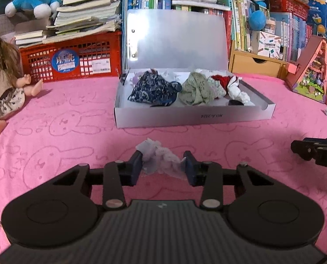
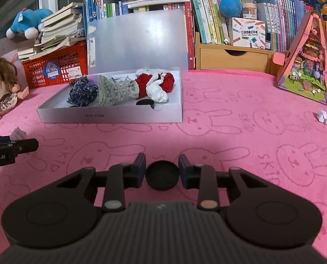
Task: Organize objects
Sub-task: 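Grasp white crumpled tissue with left while right grasps black puck, then carry tissue into box and open left while right drops puck inside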
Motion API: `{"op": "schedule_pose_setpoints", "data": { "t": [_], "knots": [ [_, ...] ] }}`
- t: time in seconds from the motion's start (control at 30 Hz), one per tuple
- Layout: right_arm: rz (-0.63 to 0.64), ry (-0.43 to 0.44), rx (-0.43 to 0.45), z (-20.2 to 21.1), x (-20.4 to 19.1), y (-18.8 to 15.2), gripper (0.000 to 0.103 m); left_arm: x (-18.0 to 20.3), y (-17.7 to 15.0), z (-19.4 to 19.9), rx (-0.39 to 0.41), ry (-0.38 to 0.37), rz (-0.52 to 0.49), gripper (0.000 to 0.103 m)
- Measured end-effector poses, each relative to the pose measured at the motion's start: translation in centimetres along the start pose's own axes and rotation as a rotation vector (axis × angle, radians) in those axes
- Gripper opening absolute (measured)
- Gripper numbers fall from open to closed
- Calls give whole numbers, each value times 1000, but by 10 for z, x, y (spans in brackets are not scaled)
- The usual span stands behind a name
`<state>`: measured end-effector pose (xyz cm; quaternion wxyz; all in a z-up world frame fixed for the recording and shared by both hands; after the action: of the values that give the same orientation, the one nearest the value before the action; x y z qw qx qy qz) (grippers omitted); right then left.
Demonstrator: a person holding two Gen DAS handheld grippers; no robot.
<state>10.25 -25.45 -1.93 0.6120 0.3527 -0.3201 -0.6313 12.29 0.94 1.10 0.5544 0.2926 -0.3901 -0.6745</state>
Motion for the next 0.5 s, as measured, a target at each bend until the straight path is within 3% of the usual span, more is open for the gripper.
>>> {"op": "schedule_pose_setpoints", "data": {
  "t": [0.3, 0.5],
  "knots": [
    [8, 21, 27, 4, -5, 15, 36, 1, 19, 3, 30, -12, -21, 46],
    [-4, 46, 44, -2, -5, 44, 36, -3, 44, -4, 60, -28, -22, 46]
  ]
}}
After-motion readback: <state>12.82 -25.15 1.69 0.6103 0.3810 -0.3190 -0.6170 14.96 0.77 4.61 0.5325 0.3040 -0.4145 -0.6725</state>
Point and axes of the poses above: each gripper's, at about its wrist camera, not at the fingertips, and z roughly against the way its jaws point, x to its right, y to its top, the point moved 2 cm from there along -z, roughly the way its jaws point, and after that the axes turned 3 degrees about -y, right-handed, at the moved point
